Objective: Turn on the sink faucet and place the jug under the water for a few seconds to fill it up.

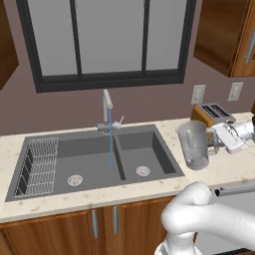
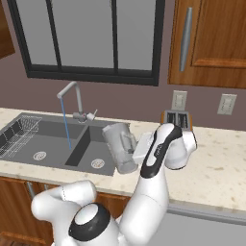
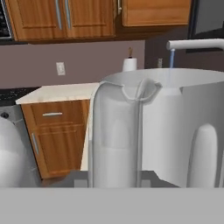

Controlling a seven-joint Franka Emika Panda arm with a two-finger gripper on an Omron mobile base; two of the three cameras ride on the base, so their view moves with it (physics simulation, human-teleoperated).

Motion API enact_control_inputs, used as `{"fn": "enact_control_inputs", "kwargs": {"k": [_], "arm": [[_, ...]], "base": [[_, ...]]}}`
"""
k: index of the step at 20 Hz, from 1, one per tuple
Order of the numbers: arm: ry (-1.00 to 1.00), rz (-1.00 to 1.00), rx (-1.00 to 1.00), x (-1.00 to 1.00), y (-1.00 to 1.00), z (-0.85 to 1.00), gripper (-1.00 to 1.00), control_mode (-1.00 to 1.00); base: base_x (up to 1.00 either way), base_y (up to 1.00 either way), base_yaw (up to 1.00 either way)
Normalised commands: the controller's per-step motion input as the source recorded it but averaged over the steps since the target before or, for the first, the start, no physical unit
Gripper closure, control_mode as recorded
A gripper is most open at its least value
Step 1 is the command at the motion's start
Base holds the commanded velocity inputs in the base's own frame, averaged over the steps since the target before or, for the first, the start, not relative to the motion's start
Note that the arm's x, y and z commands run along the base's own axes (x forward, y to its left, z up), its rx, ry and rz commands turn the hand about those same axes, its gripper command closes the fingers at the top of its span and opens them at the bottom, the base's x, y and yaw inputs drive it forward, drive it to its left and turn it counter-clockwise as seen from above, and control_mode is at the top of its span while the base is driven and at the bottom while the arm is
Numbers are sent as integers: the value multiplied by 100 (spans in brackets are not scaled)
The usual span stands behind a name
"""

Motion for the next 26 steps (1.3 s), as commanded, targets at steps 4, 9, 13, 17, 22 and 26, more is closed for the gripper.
{"fn": "enact_control_inputs", "kwargs": {"k": [4,9,13,17,22,26], "arm": [[0,0,1,0,78,18,100,-100],[0,0,2,0,94,13,100,-100],[0,0,2,0,97,11,100,-100],[0,0,3,1,97,12,100,-100],[0,0,3,18,79,9,100,-100],[7,0,5,42,13,7,100,-100]], "base": [[0,0,0],[0,0,0],[0,0,0],[0,0,0],[0,0,0],[0,0,0]]}}
